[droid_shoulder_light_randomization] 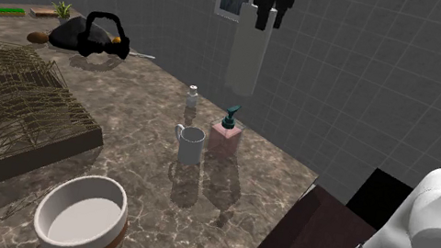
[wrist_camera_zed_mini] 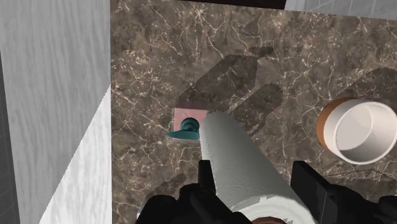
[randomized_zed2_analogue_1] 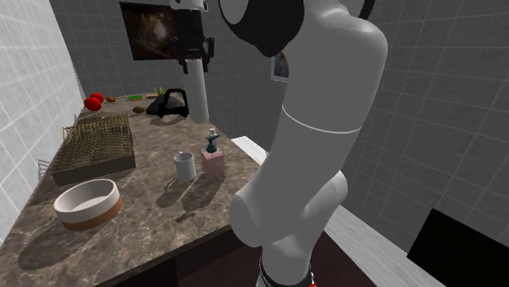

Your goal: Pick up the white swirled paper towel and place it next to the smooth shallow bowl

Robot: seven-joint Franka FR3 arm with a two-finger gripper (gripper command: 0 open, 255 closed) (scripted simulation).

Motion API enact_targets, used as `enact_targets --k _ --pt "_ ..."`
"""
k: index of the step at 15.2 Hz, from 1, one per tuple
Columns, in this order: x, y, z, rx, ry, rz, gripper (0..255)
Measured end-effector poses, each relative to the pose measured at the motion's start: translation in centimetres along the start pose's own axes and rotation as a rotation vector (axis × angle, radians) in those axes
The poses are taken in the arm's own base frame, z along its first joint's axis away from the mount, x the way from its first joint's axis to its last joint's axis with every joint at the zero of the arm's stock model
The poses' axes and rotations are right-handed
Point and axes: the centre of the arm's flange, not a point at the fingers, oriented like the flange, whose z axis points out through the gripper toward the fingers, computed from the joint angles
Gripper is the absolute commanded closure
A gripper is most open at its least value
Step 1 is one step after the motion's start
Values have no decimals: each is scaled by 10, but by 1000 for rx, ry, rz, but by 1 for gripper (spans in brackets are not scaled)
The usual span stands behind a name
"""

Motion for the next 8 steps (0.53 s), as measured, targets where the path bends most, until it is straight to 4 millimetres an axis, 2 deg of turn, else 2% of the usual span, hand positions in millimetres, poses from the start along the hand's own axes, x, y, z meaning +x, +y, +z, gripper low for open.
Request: enact_targets --k 8 --pt "-35 -103 1 0 0 0 255"
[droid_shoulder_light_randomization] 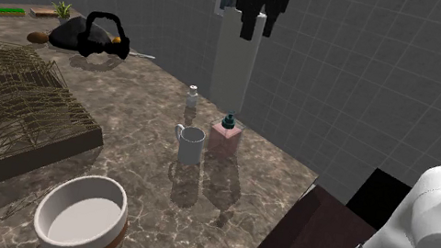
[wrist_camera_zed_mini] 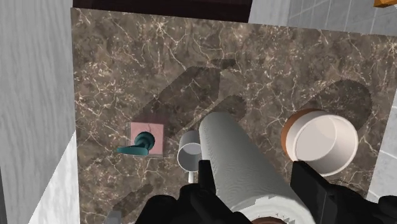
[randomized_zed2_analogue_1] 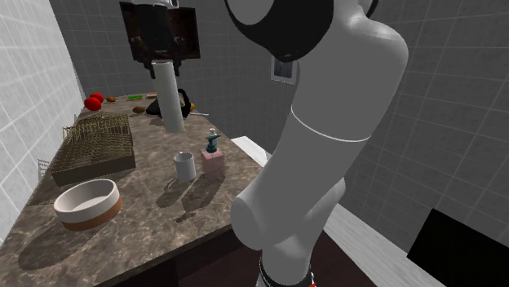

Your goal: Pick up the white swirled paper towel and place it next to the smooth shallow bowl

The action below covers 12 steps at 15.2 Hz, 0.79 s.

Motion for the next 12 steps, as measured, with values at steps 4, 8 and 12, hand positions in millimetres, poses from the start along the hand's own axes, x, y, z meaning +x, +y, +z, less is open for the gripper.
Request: enact_targets --k 4,8,12 --pt "-13 -48 0 0 0 1 255" --pt "-29 -96 -1 0 0 -1 255" --pt "-48 -149 -2 0 0 0 255"
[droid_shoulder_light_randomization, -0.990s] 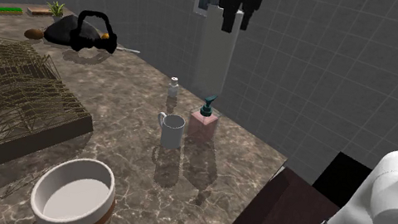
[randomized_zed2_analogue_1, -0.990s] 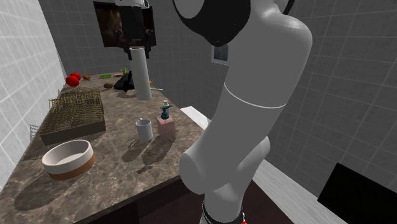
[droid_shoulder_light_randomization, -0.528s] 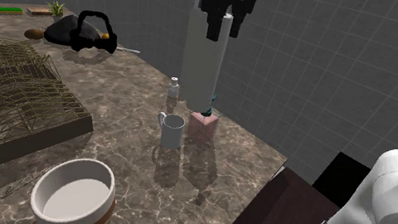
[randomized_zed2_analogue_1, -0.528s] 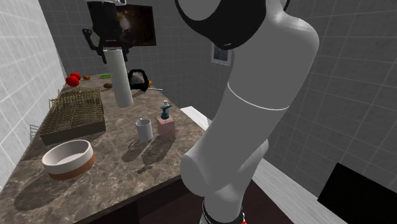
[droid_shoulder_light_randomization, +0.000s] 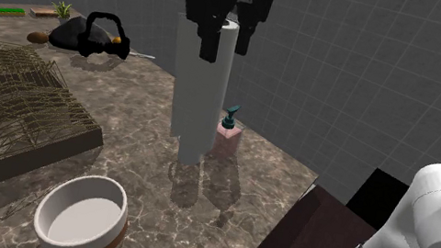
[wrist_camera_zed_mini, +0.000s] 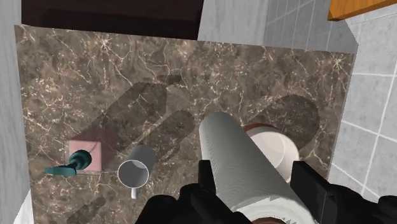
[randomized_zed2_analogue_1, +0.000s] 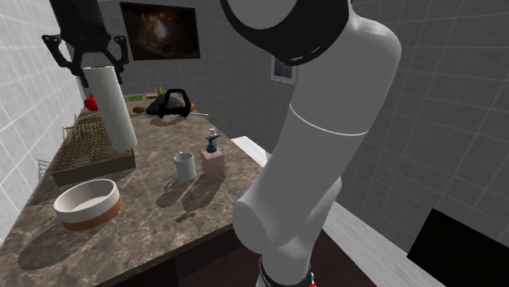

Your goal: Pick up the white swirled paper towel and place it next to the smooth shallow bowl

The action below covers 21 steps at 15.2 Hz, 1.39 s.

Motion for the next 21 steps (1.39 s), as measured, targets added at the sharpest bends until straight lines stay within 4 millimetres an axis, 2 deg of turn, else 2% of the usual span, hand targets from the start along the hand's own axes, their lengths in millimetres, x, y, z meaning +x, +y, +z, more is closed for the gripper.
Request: enact_targets --k 13,15,21 --pt "-53 -160 -2 -1 -1 -1 255" --pt "-55 -168 3 0 -1 1 255" --pt "-54 -171 33 0 -1 1 255"
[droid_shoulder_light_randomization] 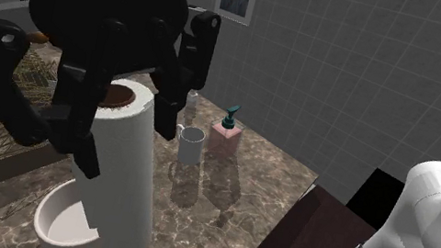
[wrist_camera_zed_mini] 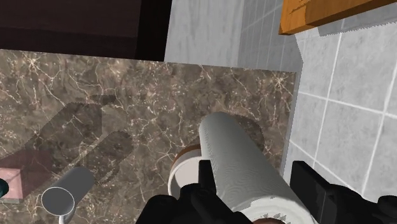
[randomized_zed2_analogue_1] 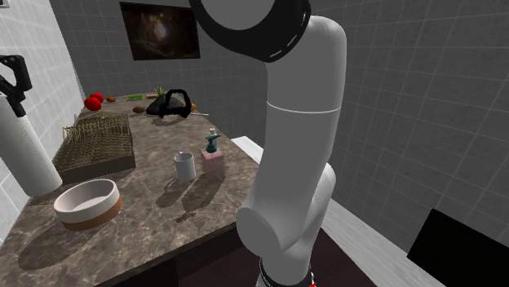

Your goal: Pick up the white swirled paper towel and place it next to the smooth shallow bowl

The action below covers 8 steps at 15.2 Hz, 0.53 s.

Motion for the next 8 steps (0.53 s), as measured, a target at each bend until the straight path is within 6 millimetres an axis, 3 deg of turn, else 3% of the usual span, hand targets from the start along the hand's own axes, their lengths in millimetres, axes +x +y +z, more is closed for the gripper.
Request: enact_targets --k 8 --pt "-1 0 41 0 0 0 255"
